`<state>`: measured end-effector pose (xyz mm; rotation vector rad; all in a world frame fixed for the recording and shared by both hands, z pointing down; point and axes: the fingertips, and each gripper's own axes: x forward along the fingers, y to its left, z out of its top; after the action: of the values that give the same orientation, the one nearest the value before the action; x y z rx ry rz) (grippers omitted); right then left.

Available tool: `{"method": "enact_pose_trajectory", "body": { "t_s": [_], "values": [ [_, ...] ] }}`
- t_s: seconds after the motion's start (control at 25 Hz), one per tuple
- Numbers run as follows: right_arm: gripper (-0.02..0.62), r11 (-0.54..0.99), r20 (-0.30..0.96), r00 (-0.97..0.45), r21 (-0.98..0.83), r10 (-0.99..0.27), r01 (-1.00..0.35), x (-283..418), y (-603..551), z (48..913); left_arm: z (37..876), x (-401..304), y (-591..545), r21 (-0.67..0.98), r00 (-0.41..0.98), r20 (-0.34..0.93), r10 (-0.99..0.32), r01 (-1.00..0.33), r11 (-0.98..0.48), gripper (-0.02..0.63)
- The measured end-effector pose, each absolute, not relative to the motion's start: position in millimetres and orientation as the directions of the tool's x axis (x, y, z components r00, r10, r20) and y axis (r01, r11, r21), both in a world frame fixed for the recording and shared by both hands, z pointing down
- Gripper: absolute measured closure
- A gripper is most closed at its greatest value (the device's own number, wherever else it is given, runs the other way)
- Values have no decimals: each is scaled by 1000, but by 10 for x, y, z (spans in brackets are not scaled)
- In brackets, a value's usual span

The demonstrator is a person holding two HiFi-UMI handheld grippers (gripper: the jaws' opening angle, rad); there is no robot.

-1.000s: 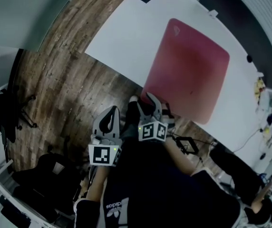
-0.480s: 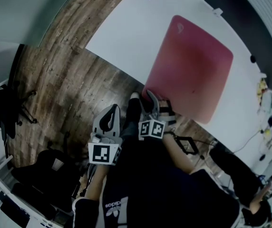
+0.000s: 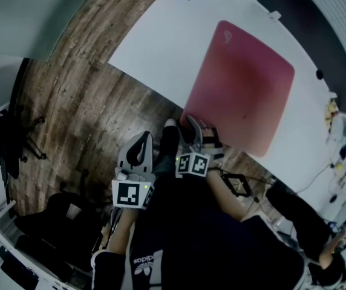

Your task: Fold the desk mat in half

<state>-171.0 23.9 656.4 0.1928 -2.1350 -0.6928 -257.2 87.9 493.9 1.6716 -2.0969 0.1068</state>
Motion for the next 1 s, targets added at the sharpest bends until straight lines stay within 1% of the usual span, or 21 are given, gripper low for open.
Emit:
{"method": "enact_pose_trajectory", "body": {
  "t_s": [0.2, 0.28, 0.48, 0.56, 0.84, 1.0],
  "values": [
    [397, 866, 678, -643, 498, -357, 45, -1727, 247, 6442, 4900, -2626, 851, 245, -169, 371, -913, -931, 272, 603],
    [412, 877, 669, -655, 479, -351, 19, -1729, 254, 6370, 4911, -2625, 843, 237, -156, 375, -914, -937, 257, 603],
    [490, 892, 657, -670, 453, -346, -16, -1722, 313, 6229, 4835, -2608, 724, 254, -127, 346, -930, -941, 223, 603],
    [555, 894, 649, -674, 445, -353, -40, -1708, 313, 6167, 4812, -2597, 668, 258, -113, 337, -935, -944, 207, 603],
    [577, 908, 625, -684, 394, -377, -141, -1678, 99, 5967, 4745, -2540, 465, 271, -65, 315, -947, -950, 156, 603],
    [577, 913, 609, -693, 361, -385, -190, -1673, -28, 5831, 4784, -2487, 407, 231, -19, 329, -944, -968, 99, 603]
  ]
}}
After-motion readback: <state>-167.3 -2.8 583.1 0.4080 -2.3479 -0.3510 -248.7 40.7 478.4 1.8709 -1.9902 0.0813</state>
